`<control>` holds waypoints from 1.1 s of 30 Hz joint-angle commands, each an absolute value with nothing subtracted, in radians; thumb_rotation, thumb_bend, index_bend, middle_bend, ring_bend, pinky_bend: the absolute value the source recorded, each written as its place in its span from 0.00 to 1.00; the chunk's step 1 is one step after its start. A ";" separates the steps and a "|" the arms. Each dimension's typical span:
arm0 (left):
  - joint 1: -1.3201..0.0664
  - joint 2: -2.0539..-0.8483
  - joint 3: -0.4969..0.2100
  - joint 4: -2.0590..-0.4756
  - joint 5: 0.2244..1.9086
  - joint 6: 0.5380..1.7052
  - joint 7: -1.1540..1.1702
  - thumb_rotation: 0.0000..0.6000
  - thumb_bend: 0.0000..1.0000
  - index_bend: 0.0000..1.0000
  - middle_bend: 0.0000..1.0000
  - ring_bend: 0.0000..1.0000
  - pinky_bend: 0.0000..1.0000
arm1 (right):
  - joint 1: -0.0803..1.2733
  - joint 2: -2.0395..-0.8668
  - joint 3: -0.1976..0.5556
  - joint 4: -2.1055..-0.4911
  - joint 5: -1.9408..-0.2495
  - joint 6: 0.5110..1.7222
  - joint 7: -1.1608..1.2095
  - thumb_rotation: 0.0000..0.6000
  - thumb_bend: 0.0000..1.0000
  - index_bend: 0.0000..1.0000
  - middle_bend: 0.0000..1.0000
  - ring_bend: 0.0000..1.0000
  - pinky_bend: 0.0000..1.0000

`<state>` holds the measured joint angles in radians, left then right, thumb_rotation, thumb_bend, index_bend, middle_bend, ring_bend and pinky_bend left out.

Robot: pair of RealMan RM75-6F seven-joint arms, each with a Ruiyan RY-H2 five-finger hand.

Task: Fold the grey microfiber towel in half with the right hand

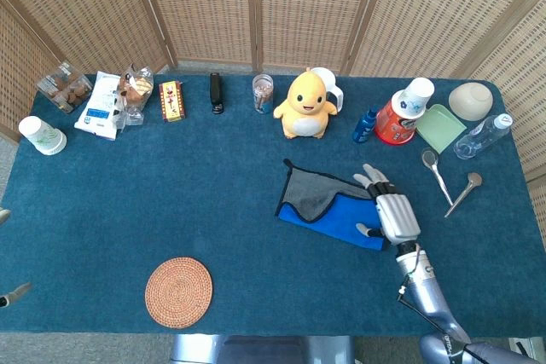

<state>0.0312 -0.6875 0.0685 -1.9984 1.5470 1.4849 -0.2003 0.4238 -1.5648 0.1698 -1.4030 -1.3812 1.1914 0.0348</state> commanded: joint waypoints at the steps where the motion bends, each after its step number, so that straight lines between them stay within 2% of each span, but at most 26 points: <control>1: 0.030 -0.687 0.068 -1.998 1.546 1.484 -0.201 1.00 0.13 0.00 0.00 0.00 0.00 | 0.453 -1.578 0.184 -1.451 -1.361 1.166 -0.033 1.00 0.00 0.15 0.00 0.00 0.25; 16: 0.028 -0.681 0.066 -1.991 1.541 1.482 -0.224 1.00 0.13 0.00 0.00 0.00 0.00 | 0.550 -1.687 0.250 -1.518 -1.214 1.103 -0.249 1.00 0.00 0.17 0.00 0.00 0.25; 33: 0.024 -0.675 0.064 -1.986 1.537 1.476 -0.243 1.00 0.13 0.00 0.00 0.00 0.00 | 0.611 -1.825 0.293 -1.506 -1.075 1.146 -0.403 1.00 0.02 0.17 0.00 0.00 0.25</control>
